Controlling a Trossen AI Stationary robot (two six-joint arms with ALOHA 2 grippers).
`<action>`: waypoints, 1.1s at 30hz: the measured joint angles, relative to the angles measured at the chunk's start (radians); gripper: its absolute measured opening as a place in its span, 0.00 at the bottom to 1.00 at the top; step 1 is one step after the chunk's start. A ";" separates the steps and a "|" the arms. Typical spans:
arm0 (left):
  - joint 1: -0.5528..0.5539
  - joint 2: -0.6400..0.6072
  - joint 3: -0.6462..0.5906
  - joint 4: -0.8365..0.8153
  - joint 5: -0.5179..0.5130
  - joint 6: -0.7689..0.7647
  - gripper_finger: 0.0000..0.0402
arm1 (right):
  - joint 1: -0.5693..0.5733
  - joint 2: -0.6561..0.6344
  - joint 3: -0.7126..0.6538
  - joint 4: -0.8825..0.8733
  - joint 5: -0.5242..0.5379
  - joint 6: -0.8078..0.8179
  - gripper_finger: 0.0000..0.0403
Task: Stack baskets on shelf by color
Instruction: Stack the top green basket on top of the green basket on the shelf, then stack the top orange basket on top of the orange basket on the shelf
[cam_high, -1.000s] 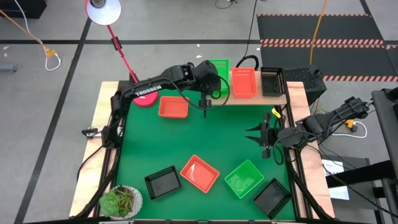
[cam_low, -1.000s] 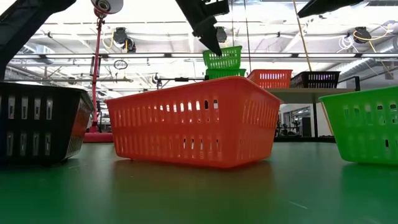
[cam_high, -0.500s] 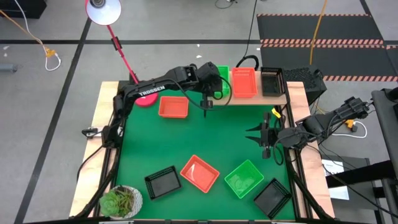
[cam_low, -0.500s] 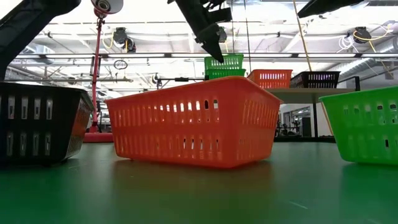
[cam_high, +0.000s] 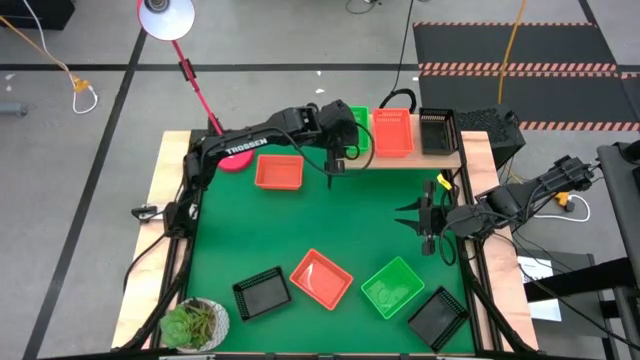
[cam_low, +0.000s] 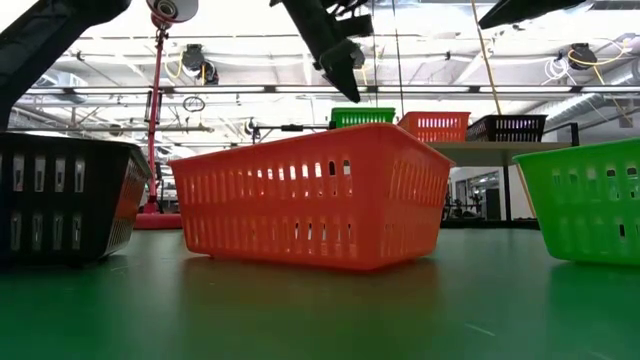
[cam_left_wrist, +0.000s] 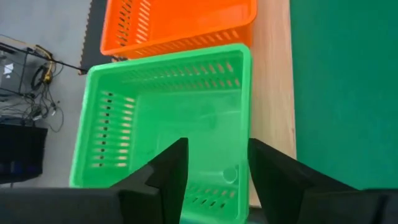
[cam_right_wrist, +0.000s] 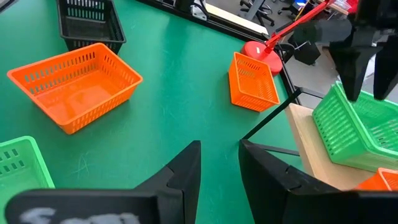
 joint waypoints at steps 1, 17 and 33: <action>-0.002 -0.010 0.000 0.001 0.000 -0.002 0.42 | 0.000 0.000 0.000 0.000 0.000 0.000 0.26; 0.012 -0.119 -0.068 -0.346 0.128 -0.157 0.42 | 0.001 0.000 -0.001 -0.015 -0.027 0.062 0.26; -0.020 -0.372 -0.721 -0.088 0.071 -0.221 0.42 | 0.002 0.000 -0.001 -0.036 -0.135 0.204 0.26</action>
